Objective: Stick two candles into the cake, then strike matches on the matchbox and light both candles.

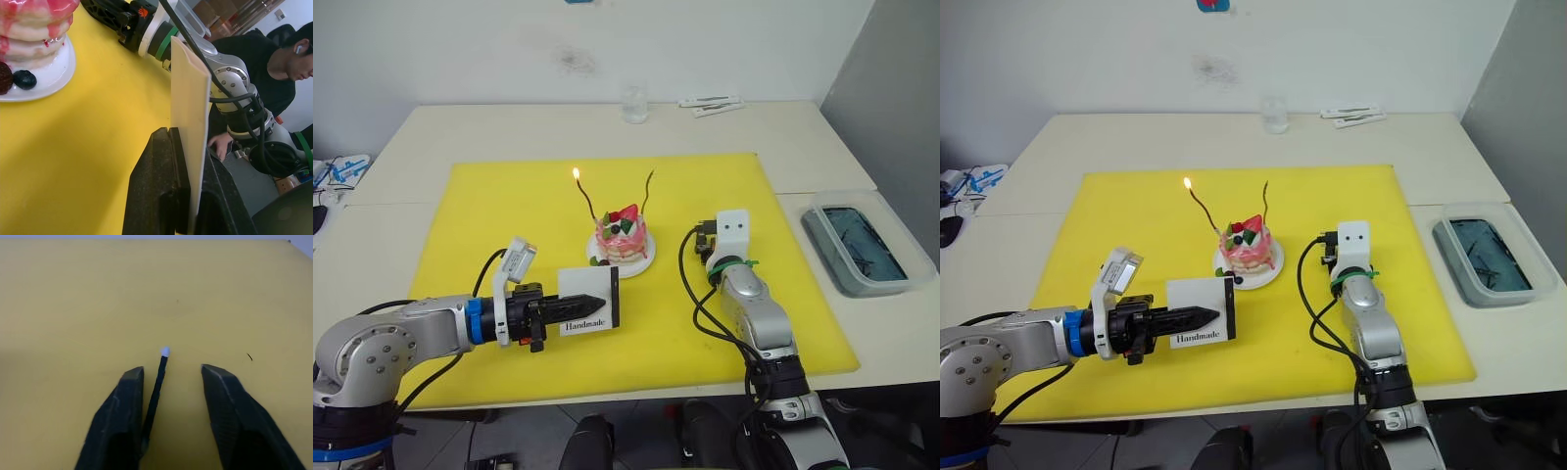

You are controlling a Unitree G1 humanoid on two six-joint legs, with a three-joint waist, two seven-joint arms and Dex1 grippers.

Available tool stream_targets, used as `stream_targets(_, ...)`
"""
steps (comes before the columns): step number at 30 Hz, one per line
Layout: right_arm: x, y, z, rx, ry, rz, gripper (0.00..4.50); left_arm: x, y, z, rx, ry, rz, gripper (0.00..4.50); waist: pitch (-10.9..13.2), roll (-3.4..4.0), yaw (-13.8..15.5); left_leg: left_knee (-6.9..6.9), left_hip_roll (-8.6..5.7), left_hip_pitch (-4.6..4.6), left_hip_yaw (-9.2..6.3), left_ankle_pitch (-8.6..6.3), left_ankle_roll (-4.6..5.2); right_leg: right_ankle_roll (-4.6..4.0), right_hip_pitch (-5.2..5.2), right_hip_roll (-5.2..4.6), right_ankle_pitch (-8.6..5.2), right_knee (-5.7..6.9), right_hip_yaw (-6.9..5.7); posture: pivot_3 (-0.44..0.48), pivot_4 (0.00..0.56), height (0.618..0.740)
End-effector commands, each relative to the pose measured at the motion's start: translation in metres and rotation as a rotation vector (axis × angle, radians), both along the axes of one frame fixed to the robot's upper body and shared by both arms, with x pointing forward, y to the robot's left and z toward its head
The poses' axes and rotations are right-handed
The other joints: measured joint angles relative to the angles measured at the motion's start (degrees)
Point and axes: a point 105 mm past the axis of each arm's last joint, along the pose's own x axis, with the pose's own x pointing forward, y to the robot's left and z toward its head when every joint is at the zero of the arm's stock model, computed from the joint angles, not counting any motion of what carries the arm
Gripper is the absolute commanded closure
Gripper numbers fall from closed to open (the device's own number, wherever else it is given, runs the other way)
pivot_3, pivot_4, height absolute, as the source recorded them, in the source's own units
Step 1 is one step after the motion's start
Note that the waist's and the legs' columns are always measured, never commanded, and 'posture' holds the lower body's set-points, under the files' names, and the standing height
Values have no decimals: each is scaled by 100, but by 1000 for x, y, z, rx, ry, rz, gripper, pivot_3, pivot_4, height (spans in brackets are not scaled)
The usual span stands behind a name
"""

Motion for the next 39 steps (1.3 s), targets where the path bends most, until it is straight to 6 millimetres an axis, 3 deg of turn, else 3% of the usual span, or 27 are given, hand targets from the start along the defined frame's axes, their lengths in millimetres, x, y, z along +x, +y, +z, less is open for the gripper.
stream_targets(1,-5,0,-14,-1,61,-7,4166,-2,-1,7,-2,-27,-11,4500,0,-1,1,0,0,0,0,0,0,1,0,0,0,0,0,0,150,740)
stream_targets(2,-6,1,-14,2,65,-6,4460,-2,-1,7,-3,-27,-11,4500,-1,-1,1,0,0,0,0,0,0,1,0,0,0,0,0,0,150,740)
stream_targets(13,-9,1,7,9,5,50,4460,-1,-2,6,-9,-28,-5,4500,0,0,4,-4,0,-4,0,0,0,-1,-2,0,-1,-4,-1,0,150,740)
stream_targets(17,-17,3,17,-3,14,189,4460,-2,-2,6,-11,-27,-4,4500,1,1,6,-4,0,-9,0,0,0,-1,-4,-1,-2,-6,-1,0,150,740)
stream_targets(20,-32,3,21,-61,50,391,4460,-3,-1,6,-12,-25,-5,4500,2,3,6,-3,0,-11,0,0,0,0,-7,-1,-2,-7,-1,0,150,740)
stream_targets(29,-59,-13,15,-208,81,646,4460,-4,-3,5,-18,-20,-15,4500,3,3,1,-3,0,-8,2,-1,1,24,-7,1,-16,-5,1,0,150,740)
stream_targets(39,-57,-27,-3,-203,127,686,4460,-3,-4,6,-17,-22,-20,4500,2,1,8,-1,0,-9,3,0,0,25,-5,1,-15,-6,2,0,150,740)
